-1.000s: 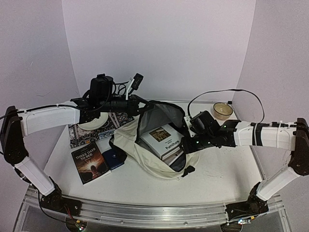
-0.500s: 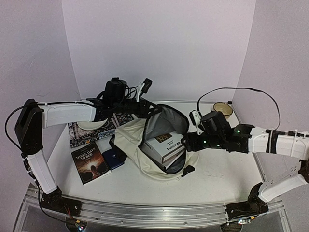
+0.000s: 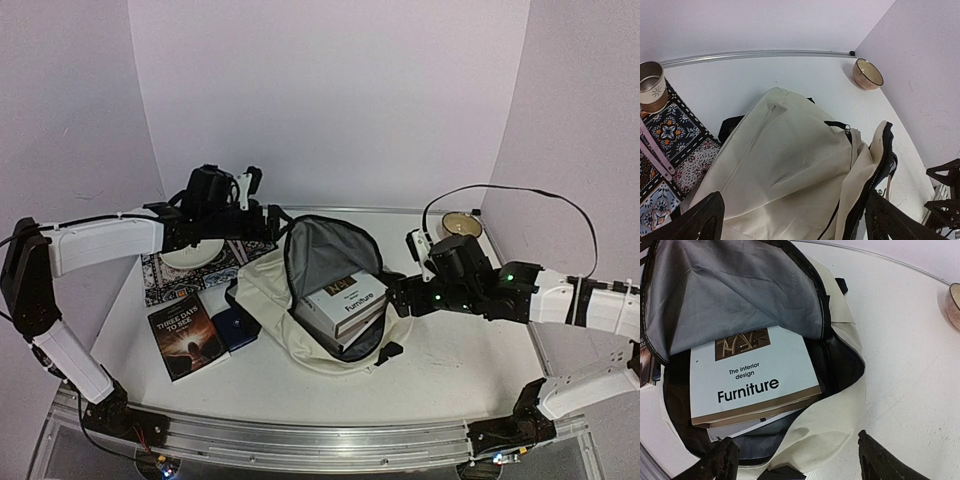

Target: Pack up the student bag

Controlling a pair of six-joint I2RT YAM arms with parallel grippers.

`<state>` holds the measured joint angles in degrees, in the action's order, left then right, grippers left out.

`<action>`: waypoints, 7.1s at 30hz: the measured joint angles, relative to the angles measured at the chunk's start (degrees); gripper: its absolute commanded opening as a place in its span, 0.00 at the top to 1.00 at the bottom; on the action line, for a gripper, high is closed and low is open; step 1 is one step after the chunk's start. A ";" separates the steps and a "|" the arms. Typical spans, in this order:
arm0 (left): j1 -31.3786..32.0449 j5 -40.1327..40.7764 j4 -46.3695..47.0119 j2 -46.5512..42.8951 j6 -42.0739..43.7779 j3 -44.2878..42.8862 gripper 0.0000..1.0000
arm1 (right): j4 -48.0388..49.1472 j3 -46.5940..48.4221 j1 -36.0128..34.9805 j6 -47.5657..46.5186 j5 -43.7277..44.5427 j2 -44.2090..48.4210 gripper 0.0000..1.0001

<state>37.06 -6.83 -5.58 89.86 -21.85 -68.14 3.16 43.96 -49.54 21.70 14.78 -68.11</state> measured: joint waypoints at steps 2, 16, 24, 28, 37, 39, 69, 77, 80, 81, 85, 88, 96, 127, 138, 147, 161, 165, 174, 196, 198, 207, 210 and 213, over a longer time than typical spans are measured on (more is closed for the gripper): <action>-0.02 2.15 -1.02 -1.22 -0.95 1.27 0.01 | -0.18 -0.11 0.00 -0.07 0.09 0.02 0.16; -5.21 16.86 -15.86 -6.55 -13.93 10.15 0.17 | -1.11 -0.12 0.00 -1.93 0.25 1.15 0.11; -8.20 18.11 -25.42 -1.77 -19.81 13.54 0.25 | -1.25 -0.62 0.00 -3.99 0.93 1.83 0.11; -8.24 18.93 -29.44 1.89 -22.14 14.11 0.29 | -1.40 -2.12 0.00 -4.66 1.17 3.93 0.10; -8.39 21.94 -34.94 11.49 -24.49 9.19 0.36 | -1.22 -5.43 0.00 -5.34 1.55 8.62 0.10; -8.38 22.29 -36.16 12.52 -24.59 8.18 0.39 | -1.19 -6.00 0.00 -5.36 1.74 9.38 0.10; -8.60 22.28 -42.14 -13.07 -27.65 10.90 1.00 | -0.21 -2.19 -1.52 -6.96 -1.40 6.13 0.11; -8.61 22.51 -46.25 -24.14 -27.55 6.06 1.00 | 2.86 4.18 -5.52 -7.39 -4.70 0.78 0.11; -8.61 22.51 -46.86 -26.40 -27.13 2.07 1.00 | 4.49 5.54 -6.67 -7.30 -6.21 -1.34 0.11; -8.61 22.46 -47.08 -27.02 -26.84 0.58 1.00 | 4.91 5.80 -6.90 -7.25 -6.61 -1.92 0.11; -8.57 22.36 -47.37 -28.27 -25.73 -5.26 1.00 | 6.48 6.79 -7.69 -6.76 -8.20 -4.52 0.10; -8.61 21.53 -47.00 -28.39 -25.04 -9.18 1.00 | 8.29 6.89 -8.12 -6.30 -9.69 -5.96 0.09; -8.61 13.71 -39.97 -26.75 -24.60 -10.41 1.00 | 19.27 6.73 -10.52 -3.80 -13.71 -12.36 0.02; 2.39 3.57 -12.46 -11.75 -30.89 -1.73 1.00 | 59.12 3.00 -12.87 0.78 -15.84 -30.73 0.02; 5.44 3.98 -8.77 -2.46 -33.30 -1.95 1.00 | 58.98 3.00 -12.87 0.21 -15.41 -30.77 0.02; 7.34 4.04 -6.45 2.86 -34.63 -5.36 0.98 | 53.81 3.70 -12.92 0.68 -9.29 -31.01 0.05; 9.57 4.51 -4.64 6.15 -35.23 -6.89 0.55 | 50.13 4.51 -12.92 5.83 -0.32 -31.76 0.47; 9.55 5.67 -4.36 6.10 -34.68 -6.87 0.44 | 49.86 4.51 -12.93 7.23 0.23 -31.87 0.68; 9.55 10.01 -4.01 1.91 -28.66 -5.99 0.21 | 49.43 4.51 -12.49 11.51 0.03 -31.87 0.96; 9.89 8.36 -3.37 -10.93 2.07 4.22 0.14 | 30.94 4.01 2.65 19.80 -11.19 -8.62 1.00; 10.89 7.77 -3.33 -10.28 3.15 4.22 0.14 | 27.20 4.01 3.52 19.32 -10.22 -5.36 1.00; 22.18 9.54 -3.42 -0.32 9.02 0.13 0.11 | 11.82 4.16 8.31 17.75 -4.62 5.26 1.00; 26.04 11.56 -3.58 3.73 11.21 -2.83 0.11 | 7.59 4.20 9.42 17.59 -2.30 7.28 1.00; 29.46 14.33 -3.99 7.34 13.22 -6.00 0.10 | 4.57 4.20 9.73 17.54 -0.28 8.78 1.00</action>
<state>66.52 7.50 -9.57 97.20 -8.63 -74.13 7.73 48.16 -39.81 39.24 14.50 -59.33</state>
